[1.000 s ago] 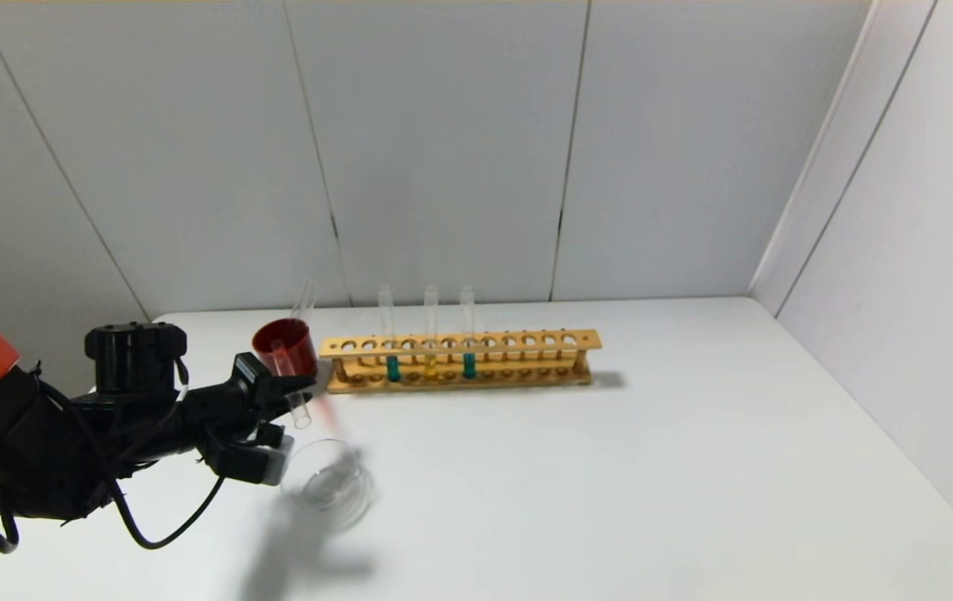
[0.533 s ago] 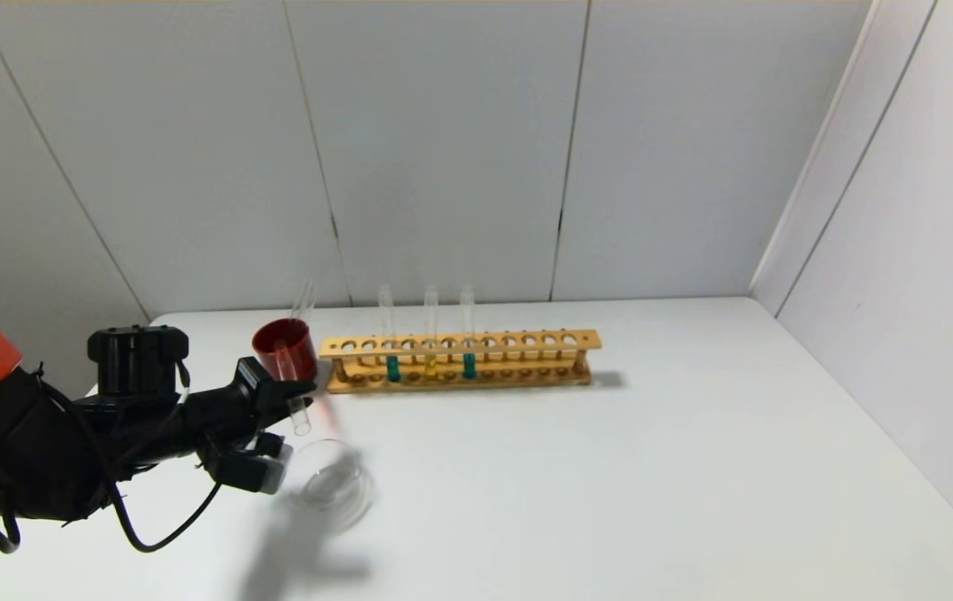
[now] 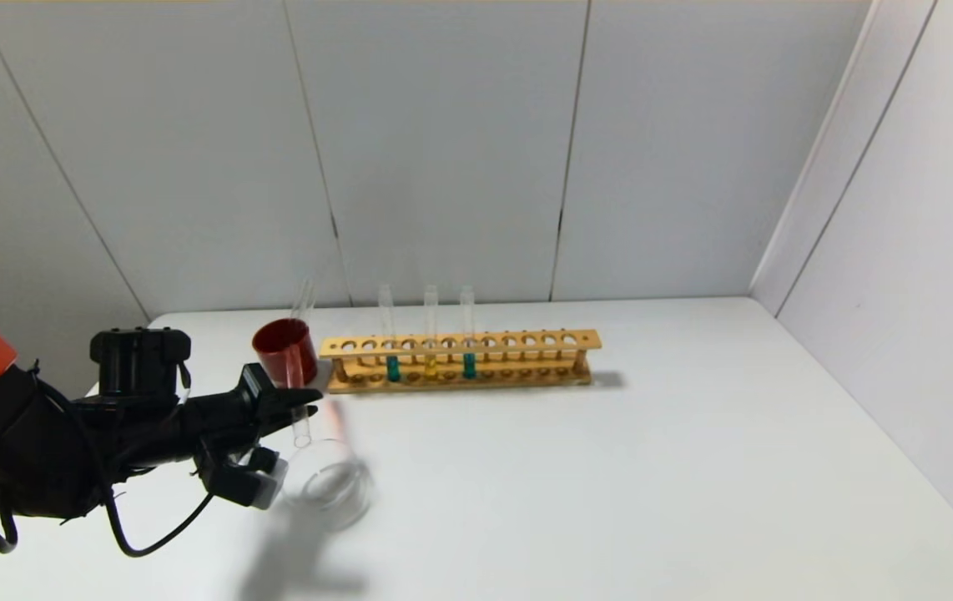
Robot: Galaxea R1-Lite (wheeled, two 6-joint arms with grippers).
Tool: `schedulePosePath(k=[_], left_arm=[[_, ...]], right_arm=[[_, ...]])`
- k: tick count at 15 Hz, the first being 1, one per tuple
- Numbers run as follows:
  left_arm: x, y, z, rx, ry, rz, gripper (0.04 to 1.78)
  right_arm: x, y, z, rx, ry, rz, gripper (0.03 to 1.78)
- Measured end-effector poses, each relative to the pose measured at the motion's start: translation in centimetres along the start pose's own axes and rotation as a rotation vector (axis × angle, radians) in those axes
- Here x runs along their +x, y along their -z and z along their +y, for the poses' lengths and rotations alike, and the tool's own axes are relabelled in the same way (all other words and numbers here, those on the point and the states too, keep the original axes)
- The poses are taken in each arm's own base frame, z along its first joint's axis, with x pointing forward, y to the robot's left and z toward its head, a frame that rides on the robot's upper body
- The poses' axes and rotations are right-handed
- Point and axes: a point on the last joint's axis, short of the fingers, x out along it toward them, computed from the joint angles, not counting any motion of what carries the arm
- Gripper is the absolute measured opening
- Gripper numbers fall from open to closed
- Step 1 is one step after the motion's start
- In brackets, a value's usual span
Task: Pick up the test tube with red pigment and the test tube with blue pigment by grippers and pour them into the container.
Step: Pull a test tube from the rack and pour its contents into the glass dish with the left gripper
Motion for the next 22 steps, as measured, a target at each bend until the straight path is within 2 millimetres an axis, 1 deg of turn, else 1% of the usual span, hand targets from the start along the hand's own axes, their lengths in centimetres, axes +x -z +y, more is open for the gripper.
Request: schedulePosePath(k=[5,16,22], left_arm=[[0.3,0.9,0.8,0.066,-0.021,0.001,0.32],[0.7,2.0,0.9,0.088,-0.032,0.019,0.32],[1.0,2.1,0.6,0.089,-0.030,0.017,0.32]], right_arm=[[0.0,0.0,0.0,0.000,0.000,0.000,1.75],[0.0,0.0,0.0,0.000,0.000,0.000,1.75],[0.0,0.0,0.0,0.000,0.000,0.000,1.75]])
